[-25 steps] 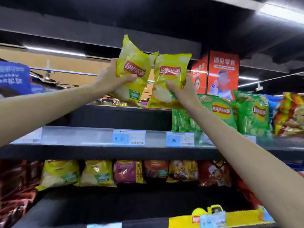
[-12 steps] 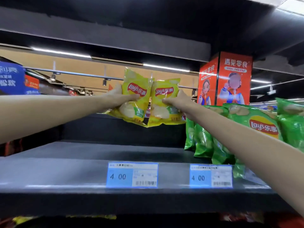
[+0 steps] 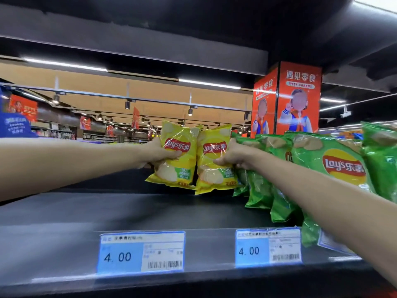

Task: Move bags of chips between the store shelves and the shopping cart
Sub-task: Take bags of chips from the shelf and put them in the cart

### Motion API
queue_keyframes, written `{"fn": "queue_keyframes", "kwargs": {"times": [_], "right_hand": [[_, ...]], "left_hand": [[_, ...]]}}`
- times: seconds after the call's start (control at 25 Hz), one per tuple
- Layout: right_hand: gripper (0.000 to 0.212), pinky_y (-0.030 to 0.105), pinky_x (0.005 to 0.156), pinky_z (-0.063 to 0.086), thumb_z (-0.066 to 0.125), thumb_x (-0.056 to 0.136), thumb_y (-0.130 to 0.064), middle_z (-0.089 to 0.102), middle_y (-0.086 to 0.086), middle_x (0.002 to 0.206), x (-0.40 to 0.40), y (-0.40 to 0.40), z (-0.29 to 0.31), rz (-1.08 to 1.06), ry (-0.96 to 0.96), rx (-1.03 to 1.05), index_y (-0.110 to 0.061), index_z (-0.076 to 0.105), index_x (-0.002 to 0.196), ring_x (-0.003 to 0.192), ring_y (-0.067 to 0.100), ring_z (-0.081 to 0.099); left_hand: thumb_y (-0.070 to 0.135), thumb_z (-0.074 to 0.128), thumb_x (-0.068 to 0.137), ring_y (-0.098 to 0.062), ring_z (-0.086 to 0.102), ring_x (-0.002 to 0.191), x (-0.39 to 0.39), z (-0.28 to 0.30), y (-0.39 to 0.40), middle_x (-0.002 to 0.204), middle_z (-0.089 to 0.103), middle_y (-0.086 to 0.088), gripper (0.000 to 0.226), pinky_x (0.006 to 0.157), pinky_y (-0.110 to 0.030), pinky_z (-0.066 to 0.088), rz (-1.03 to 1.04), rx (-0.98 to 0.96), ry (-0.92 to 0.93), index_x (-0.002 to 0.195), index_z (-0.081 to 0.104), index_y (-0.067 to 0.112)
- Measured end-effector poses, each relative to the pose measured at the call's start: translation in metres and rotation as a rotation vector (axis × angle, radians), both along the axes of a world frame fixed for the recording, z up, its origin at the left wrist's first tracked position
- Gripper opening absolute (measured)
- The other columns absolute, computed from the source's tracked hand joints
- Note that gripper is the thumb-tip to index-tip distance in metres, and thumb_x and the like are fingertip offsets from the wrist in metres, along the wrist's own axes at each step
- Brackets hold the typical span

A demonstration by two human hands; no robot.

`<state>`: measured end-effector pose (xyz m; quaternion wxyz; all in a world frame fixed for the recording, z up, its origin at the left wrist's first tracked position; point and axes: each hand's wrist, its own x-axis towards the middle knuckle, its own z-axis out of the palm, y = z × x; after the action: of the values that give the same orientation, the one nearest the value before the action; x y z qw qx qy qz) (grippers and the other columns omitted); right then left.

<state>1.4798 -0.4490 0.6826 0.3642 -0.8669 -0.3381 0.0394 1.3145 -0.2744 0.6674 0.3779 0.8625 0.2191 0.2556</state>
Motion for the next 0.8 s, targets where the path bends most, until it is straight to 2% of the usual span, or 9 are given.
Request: {"fn": "queue_keyframes", "kwargs": {"times": [0.08, 0.16, 0.2, 0.28, 0.36, 0.44, 0.6, 0.72, 0.8], "right_hand": [[0.107, 0.039, 0.104, 0.042, 0.072, 0.087, -0.029, 0.014, 0.019, 0.161, 0.004, -0.005, 0.000, 0.002, -0.036, -0.059, -0.017, -0.009, 0.156, 0.137, 0.031, 0.031], [0.105, 0.031, 0.076, 0.044, 0.071, 0.088, -0.026, 0.026, 0.019, 0.156, 0.006, -0.011, -0.001, -0.006, -0.059, -0.092, -0.014, -0.008, 0.157, 0.119, 0.027, 0.041], [0.104, 0.031, 0.075, 0.045, 0.070, 0.090, -0.024, 0.029, 0.019, 0.154, 0.006, -0.012, -0.002, -0.009, -0.051, -0.106, -0.013, -0.008, 0.156, 0.120, 0.027, 0.043], [0.102, 0.037, 0.095, 0.048, 0.067, 0.092, -0.024, 0.027, 0.020, 0.156, 0.006, -0.012, -0.005, -0.017, -0.052, -0.126, -0.012, -0.011, 0.156, 0.131, 0.031, 0.040], [0.100, 0.043, 0.114, 0.036, 0.063, 0.095, -0.025, 0.020, 0.019, 0.159, 0.007, -0.010, -0.009, -0.022, -0.058, -0.158, -0.012, -0.017, 0.154, 0.141, 0.035, 0.031], [0.096, 0.042, 0.117, 0.029, 0.058, 0.098, -0.024, 0.018, 0.019, 0.160, 0.003, -0.012, -0.012, -0.042, -0.074, -0.158, -0.008, -0.019, 0.153, 0.144, 0.035, 0.026], [0.072, 0.039, 0.109, 0.038, 0.058, 0.096, -0.012, 0.030, 0.025, 0.154, 0.000, -0.011, -0.018, -0.085, -0.209, -0.052, 0.011, 0.015, 0.150, 0.136, 0.036, 0.040], [0.106, 0.038, 0.108, 0.042, 0.061, 0.091, 0.002, -0.008, 0.011, 0.164, -0.006, -0.005, -0.024, -0.066, -0.310, 0.071, -0.010, -0.025, 0.151, 0.144, 0.033, 0.029], [0.115, 0.042, 0.111, 0.040, 0.062, 0.088, 0.009, -0.021, 0.006, 0.162, -0.011, -0.003, -0.026, -0.001, -0.434, 0.110, -0.022, -0.030, 0.149, 0.150, 0.034, 0.011]], "left_hand": [[0.042, 0.076, 0.080, -0.018, 0.059, 0.091, 0.009, -0.003, -0.002, 0.115, 0.061, -0.005, 0.061, 0.069, -0.034, 0.049, 0.018, -0.032, 0.011, 0.126, 0.042, 0.022], [0.042, 0.075, 0.083, -0.020, 0.060, 0.092, 0.016, -0.009, -0.004, 0.112, 0.059, -0.004, 0.065, 0.063, -0.034, 0.052, 0.044, -0.019, 0.026, 0.130, 0.034, 0.021], [0.043, 0.075, 0.083, -0.020, 0.061, 0.093, 0.019, -0.012, -0.006, 0.113, 0.059, -0.004, 0.067, 0.062, -0.034, 0.053, 0.041, -0.021, 0.036, 0.132, 0.033, 0.021], [0.045, 0.075, 0.082, -0.023, 0.062, 0.101, 0.024, -0.015, -0.002, 0.120, 0.060, -0.005, 0.072, 0.064, -0.035, 0.056, 0.031, -0.029, 0.062, 0.136, 0.034, 0.021], [0.047, 0.073, 0.083, -0.023, 0.061, 0.108, 0.024, -0.021, -0.003, 0.123, 0.060, -0.004, 0.069, 0.068, -0.036, 0.058, 0.006, -0.010, 0.071, 0.136, 0.034, 0.024], [0.047, 0.070, 0.085, -0.021, 0.061, 0.110, 0.021, -0.025, -0.006, 0.125, 0.059, -0.002, 0.067, 0.074, -0.037, 0.059, -0.029, -0.010, 0.059, 0.136, 0.032, 0.026], [0.043, 0.068, 0.089, -0.022, 0.059, 0.112, 0.017, -0.031, -0.014, 0.128, 0.057, -0.002, 0.069, 0.086, -0.044, 0.057, -0.031, -0.019, 0.015, 0.141, 0.025, 0.026], [0.041, 0.071, 0.087, -0.021, 0.061, 0.106, 0.014, -0.028, -0.019, 0.124, 0.056, -0.002, 0.075, 0.072, -0.039, 0.059, 0.026, -0.007, -0.021, 0.140, 0.022, 0.022], [0.042, 0.072, 0.087, -0.022, 0.062, 0.105, 0.013, -0.025, -0.023, 0.125, 0.056, -0.004, 0.076, 0.070, -0.039, 0.059, 0.059, 0.000, -0.014, 0.140, 0.023, 0.020]]}}
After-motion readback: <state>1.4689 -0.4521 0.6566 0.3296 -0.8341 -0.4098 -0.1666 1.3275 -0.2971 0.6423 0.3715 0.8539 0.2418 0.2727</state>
